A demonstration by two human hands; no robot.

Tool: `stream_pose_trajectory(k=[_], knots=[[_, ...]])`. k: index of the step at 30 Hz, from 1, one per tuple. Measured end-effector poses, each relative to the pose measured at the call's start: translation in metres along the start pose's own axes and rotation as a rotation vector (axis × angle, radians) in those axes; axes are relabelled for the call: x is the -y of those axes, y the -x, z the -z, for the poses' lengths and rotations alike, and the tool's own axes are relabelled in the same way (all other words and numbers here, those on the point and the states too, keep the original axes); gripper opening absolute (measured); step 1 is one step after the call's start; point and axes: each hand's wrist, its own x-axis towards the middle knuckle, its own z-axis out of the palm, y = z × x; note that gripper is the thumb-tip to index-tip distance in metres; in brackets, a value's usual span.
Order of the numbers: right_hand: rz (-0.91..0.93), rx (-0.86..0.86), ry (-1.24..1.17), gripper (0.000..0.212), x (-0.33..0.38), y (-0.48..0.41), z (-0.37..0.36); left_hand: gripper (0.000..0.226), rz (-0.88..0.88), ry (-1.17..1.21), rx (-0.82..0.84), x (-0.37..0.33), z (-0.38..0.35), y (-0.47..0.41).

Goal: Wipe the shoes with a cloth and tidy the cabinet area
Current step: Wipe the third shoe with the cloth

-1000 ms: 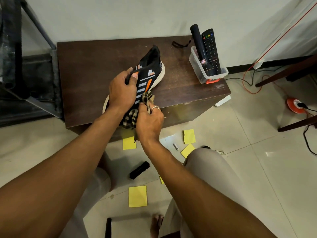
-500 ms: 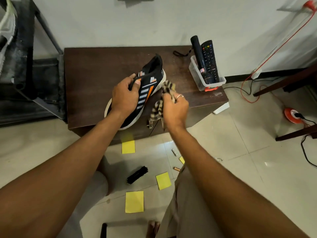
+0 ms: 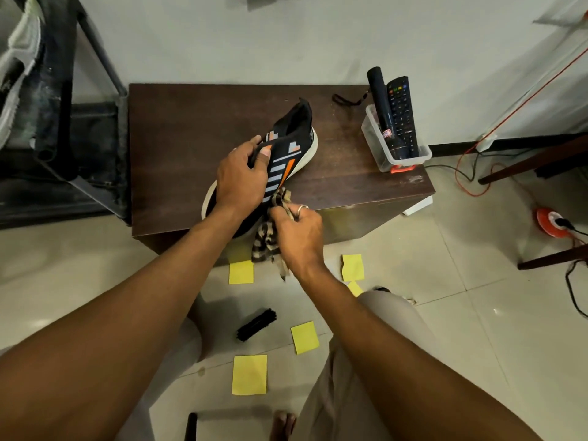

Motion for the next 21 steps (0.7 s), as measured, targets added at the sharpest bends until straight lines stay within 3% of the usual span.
stream_pose_trajectory(k=[2, 6, 10, 17, 21], knots=[[0.012, -0.011, 0.02, 0.027, 0.007, -0.004, 0.01, 0.042, 0.012, 0.022, 0.011, -0.001, 0.001, 0.0], [0.042, -0.2, -0.067, 0.017, 0.025, -0.027, 0.0, 0.042, 0.015, 0.007, 0.015, -0.001, 0.003, 0.0], [0.035, -0.171, -0.071, 0.018, 0.029, -0.022, -0.013, 0.039, 0.022, 0.001, -0.014, -0.004, 0.002, 0.0], [0.043, 0.048, -0.054, 0.019, 0.009, 0.034, -0.018, 0.032, 0.039, -0.058, 0.02, -0.008, 0.013, -0.002], [0.054, -0.137, -0.135, 0.015, 0.016, 0.024, -0.01, 0.033, 0.052, -0.063, 0.006, -0.006, 0.018, -0.007]])
